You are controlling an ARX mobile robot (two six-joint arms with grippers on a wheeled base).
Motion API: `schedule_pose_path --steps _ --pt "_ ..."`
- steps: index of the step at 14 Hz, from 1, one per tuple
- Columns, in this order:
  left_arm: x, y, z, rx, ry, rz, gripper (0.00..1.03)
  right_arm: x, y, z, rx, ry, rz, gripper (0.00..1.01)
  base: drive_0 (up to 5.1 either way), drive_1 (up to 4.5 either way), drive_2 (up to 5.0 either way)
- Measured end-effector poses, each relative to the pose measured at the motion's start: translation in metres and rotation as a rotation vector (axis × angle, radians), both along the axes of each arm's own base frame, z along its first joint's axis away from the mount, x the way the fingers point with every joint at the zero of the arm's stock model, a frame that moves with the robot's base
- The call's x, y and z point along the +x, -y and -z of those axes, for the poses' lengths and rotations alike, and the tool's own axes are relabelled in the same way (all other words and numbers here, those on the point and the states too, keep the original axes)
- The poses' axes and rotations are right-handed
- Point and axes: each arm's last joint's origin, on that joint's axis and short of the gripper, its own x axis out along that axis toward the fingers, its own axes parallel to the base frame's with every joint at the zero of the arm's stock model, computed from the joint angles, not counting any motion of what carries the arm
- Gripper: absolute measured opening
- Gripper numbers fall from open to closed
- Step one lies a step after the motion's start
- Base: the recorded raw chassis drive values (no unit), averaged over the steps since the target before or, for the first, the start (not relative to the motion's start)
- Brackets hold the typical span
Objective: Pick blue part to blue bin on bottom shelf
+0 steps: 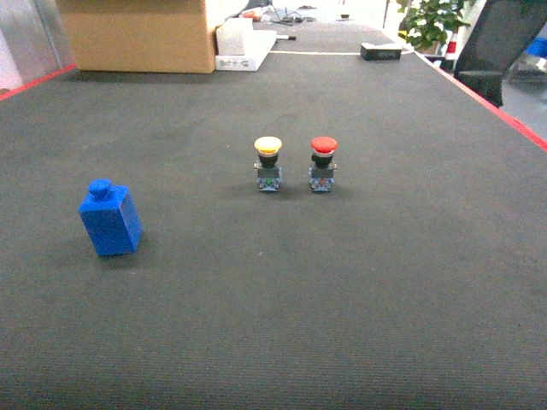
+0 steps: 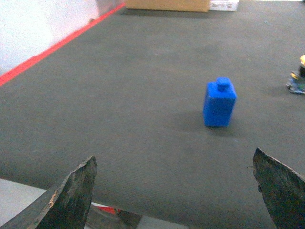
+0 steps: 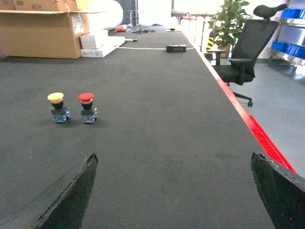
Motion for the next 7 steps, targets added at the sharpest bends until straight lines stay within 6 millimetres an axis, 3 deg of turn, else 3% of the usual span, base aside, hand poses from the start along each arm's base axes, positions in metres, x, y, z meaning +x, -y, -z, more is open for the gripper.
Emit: schedule_pose_path --steps 3,5,7 --pt "0.038 0.009 -0.013 -0.035 0.046 0.040 0.98 0.000 0.000 0.000 0.000 0.000 0.000 0.98 0.0 0.00 0.0" --pt "0.077 0.014 -0.016 -0.059 0.056 0.076 0.98 0.000 0.000 0.000 0.000 0.000 0.000 0.98 0.0 0.00 0.0" --pt "0.136 0.029 -0.003 -0.072 0.016 0.137 0.98 0.000 0.000 0.000 0.000 -0.001 0.000 0.98 0.0 0.00 0.0"
